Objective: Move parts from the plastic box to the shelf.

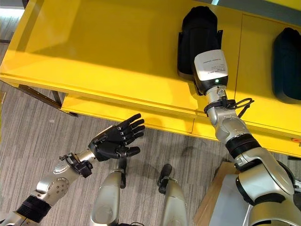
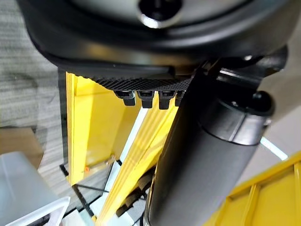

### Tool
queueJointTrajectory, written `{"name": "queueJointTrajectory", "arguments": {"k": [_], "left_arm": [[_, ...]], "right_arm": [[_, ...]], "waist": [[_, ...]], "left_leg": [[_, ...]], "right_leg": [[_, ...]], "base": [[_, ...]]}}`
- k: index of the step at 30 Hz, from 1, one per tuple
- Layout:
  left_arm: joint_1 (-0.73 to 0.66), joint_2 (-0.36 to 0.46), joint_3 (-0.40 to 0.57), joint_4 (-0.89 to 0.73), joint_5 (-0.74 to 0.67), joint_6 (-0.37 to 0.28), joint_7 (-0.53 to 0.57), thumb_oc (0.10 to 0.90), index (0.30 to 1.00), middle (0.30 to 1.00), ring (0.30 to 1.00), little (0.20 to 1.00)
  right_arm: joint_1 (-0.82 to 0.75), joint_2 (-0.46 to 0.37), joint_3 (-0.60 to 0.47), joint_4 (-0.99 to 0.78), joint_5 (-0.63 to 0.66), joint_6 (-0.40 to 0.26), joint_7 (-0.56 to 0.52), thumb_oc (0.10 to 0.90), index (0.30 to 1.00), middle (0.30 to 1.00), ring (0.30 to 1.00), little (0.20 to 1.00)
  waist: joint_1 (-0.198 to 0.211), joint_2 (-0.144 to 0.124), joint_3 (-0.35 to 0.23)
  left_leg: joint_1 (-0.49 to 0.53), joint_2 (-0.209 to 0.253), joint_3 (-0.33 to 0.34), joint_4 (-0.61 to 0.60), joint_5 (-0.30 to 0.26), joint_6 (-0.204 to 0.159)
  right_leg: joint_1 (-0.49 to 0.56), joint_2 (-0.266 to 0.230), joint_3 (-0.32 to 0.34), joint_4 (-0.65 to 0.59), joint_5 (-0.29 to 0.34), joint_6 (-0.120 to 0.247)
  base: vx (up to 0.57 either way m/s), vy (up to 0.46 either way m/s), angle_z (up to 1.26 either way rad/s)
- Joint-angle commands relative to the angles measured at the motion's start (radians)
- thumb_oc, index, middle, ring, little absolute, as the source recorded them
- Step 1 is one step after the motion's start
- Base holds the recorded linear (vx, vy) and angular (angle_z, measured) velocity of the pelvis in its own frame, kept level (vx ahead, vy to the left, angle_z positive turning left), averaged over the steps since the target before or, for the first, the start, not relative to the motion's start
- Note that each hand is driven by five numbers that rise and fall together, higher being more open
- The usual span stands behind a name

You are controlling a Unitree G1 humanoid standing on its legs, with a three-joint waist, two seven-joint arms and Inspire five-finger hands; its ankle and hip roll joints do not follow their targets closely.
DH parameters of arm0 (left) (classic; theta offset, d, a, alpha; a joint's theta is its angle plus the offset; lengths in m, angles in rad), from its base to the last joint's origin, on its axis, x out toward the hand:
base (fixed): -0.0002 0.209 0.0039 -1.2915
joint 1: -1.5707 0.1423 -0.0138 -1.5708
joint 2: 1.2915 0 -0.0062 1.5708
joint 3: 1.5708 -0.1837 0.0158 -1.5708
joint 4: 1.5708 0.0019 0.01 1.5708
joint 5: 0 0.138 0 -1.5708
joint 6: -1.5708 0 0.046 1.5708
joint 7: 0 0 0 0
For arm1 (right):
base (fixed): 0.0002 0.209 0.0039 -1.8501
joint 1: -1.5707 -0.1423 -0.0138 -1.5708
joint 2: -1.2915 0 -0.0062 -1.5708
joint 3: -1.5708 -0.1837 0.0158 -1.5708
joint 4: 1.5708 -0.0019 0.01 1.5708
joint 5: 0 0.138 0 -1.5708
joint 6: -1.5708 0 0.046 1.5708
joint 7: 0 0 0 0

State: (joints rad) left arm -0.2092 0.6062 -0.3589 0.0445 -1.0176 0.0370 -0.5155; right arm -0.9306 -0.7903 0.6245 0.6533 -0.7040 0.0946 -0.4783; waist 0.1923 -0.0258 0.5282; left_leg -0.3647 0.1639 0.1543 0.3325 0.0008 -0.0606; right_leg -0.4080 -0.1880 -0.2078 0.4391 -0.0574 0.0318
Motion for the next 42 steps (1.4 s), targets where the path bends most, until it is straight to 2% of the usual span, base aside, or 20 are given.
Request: {"name": "queueJointTrajectory", "arguments": {"k": [1,6,9,10,12,22,32,38,42], "left_arm": [[-0.025,-0.033,0.022,-0.134,-0.081,-0.052,-0.049,0.900,1.000,1.000,1.000,1.000],[-0.020,-0.031,0.022,-0.129,-0.069,-0.061,-0.049,0.900,1.000,1.000,1.000,1.000],[-0.015,-0.029,0.026,-0.131,-0.058,-0.035,-0.056,0.900,1.000,1.000,1.000,1.000],[-0.012,-0.028,0.028,-0.132,-0.033,0.000,-0.058,0.900,1.000,1.000,1.000,1.000],[-0.005,-0.023,0.030,-0.134,-0.042,0.031,-0.070,0.900,1.000,1.000,1.000,1.000],[0.006,0.002,0.028,-0.157,-0.074,0.056,-0.113,0.900,1.000,1.000,1.000,1.000],[0.024,0.003,0.025,-0.161,-0.079,0.062,-0.139,0.900,1.000,1.000,1.000,1.000],[0.032,0.006,0.020,-0.157,-0.050,0.063,-0.158,0.900,1.000,1.000,1.000,1.000],[0.033,0.014,0.012,-0.157,-0.058,0.060,-0.164,0.900,1.000,1.000,1.000,1.000]], "right_arm": [[-0.034,-0.118,-0.046,0.067,0.001,0.038,0.023,0.900,1.000,1.000,1.000,1.000],[-0.048,-0.122,-0.014,0.036,0.078,-0.004,0.103,0.900,1.000,1.000,1.000,1.000],[-0.056,-0.123,-0.004,0.016,0.103,-0.023,0.142,0.900,1.000,1.000,1.000,1.000],[-0.058,-0.125,-0.003,-0.001,0.146,-0.040,0.175,0.900,1.000,1.000,1.000,1.000],[-0.057,-0.131,-0.004,-0.030,0.204,-0.069,0.221,0.900,1.000,1.000,1.000,1.000],[-0.048,-0.139,0.005,-0.078,0.363,-0.131,0.414,0.900,1.000,1.000,1.000,1.000],[-0.059,-0.155,0.037,-0.088,0.363,-0.149,0.519,0.900,1.000,1.000,1.000,1.000],[-0.068,-0.156,0.050,-0.083,0.347,-0.180,0.540,0.900,1.000,1.000,1.000,1.000],[-0.078,-0.161,0.056,-0.083,0.358,-0.176,0.520,0.900,1.000,1.000,1.000,1.000]], "waist": [[-0.026,0.018,-0.025],[-0.023,0.008,-0.023],[-0.023,0.006,-0.023],[-0.024,0.005,-0.024],[-0.027,0.007,-0.028],[-0.031,0.011,-0.037],[-0.027,0.005,-0.040],[-0.024,0.008,-0.040],[-0.023,0.012,-0.043]], "left_leg": [[-0.002,0.034,0.022,0.071,-0.100,-0.007],[-0.001,0.035,0.022,0.069,-0.098,-0.008],[0.003,0.034,0.021,0.066,-0.096,-0.008],[0.006,0.033,0.023,0.066,-0.096,-0.008],[0.012,0.032,0.023,0.066,-0.096,-0.009],[0.027,0.037,0.022,0.086,-0.105,-0.013],[0.040,0.040,0.026,0.088,-0.103,-0.013],[0.048,0.043,0.028,0.091,-0.101,-0.013],[0.053,0.042,0.029,0.090,-0.102,-0.011]], "right_leg": [[0.064,-0.014,-0.043,0.010,-0.072,0.055],[0.071,-0.008,-0.045,-0.001,-0.069,0.054],[0.076,-0.008,-0.039,-0.012,-0.063,0.058],[0.079,-0.007,-0.036,-0.015,-0.061,0.058],[0.086,-0.008,-0.034,-0.020,-0.060,0.057],[0.103,-0.015,-0.032,-0.013,-0.061,0.053],[0.119,-0.016,-0.035,-0.006,-0.064,0.049],[0.129,-0.016,-0.039,-0.003,-0.067,0.046],[0.134,-0.019,-0.043,-0.001,-0.067,0.045]], "base": [[0.00,0.000,0.00],[0.00,-0.007,0.00],[0.00,0.000,0.00],[0.00,0.000,0.00],[0.00,0.000,0.00],[0.00,0.000,0.00],[0.00,0.000,0.00],[0.02,0.008,-0.03],[0.00,0.000,0.00]]}}
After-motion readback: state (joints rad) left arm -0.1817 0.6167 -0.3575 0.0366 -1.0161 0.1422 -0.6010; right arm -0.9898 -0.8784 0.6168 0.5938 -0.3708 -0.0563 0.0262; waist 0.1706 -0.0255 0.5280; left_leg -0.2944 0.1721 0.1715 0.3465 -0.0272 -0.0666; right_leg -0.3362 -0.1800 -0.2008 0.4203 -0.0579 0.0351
